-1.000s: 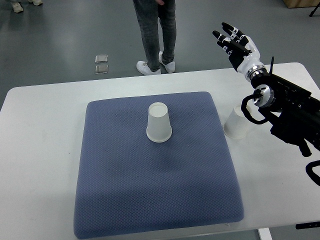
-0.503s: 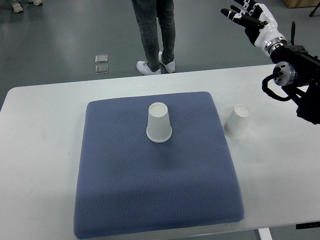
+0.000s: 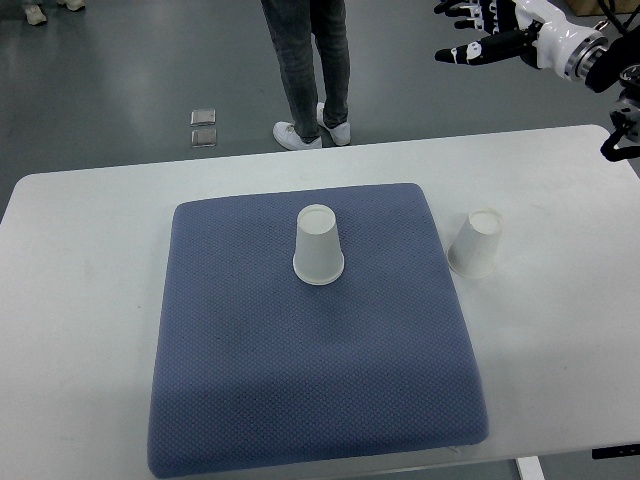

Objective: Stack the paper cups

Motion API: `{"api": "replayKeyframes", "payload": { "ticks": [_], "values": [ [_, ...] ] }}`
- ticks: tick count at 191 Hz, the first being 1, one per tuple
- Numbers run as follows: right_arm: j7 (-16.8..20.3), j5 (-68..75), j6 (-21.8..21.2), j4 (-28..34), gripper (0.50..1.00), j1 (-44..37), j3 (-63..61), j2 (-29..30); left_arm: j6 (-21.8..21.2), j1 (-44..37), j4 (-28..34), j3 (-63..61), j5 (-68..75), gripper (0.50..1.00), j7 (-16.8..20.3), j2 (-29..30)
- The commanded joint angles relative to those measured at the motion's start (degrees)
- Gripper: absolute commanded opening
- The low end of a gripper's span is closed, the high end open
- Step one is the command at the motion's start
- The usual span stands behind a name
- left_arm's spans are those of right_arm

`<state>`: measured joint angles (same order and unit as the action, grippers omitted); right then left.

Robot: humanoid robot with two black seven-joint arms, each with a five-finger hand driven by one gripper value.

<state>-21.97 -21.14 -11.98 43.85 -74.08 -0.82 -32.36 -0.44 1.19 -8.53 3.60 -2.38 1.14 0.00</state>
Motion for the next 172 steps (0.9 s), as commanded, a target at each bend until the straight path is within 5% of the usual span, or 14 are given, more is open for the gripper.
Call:
{"api": "replayKeyframes", "payload": {
  "ticks": [1, 31, 61, 111, 172],
  "values": [
    [-0.1, -7.2, -3.7, 2.1, 0.907, -1.9, 1.9, -2.5, 0.0, 0.0, 0.0, 0.0, 0.0, 1.0, 0.0, 0.0],
    [-0.4, -22.9, -12.0, 5.7, 0.907, -4.2, 2.0, -7.0, 0.0, 0.0, 0.0, 0.0, 0.0, 1.0, 0.0, 0.0],
    [-0.8, -36.9, -15.1, 9.2, 0.903, -5.8, 2.0, -9.4, 0.0, 0.0, 0.0, 0.0, 0.0, 1.0, 0.0, 0.0],
    [-2.8, -53.1, -14.8, 16.6, 0.899, -6.7, 4.0, -10.1, 0.0, 0.0, 0.0, 0.0, 0.0, 1.0, 0.0, 0.0],
    [-2.8, -61.4, -9.8, 16.7, 0.899, -4.2, 5.4, -7.7, 0.0, 0.0, 0.0, 0.0, 0.0, 1.0, 0.0, 0.0]
  ]
}}
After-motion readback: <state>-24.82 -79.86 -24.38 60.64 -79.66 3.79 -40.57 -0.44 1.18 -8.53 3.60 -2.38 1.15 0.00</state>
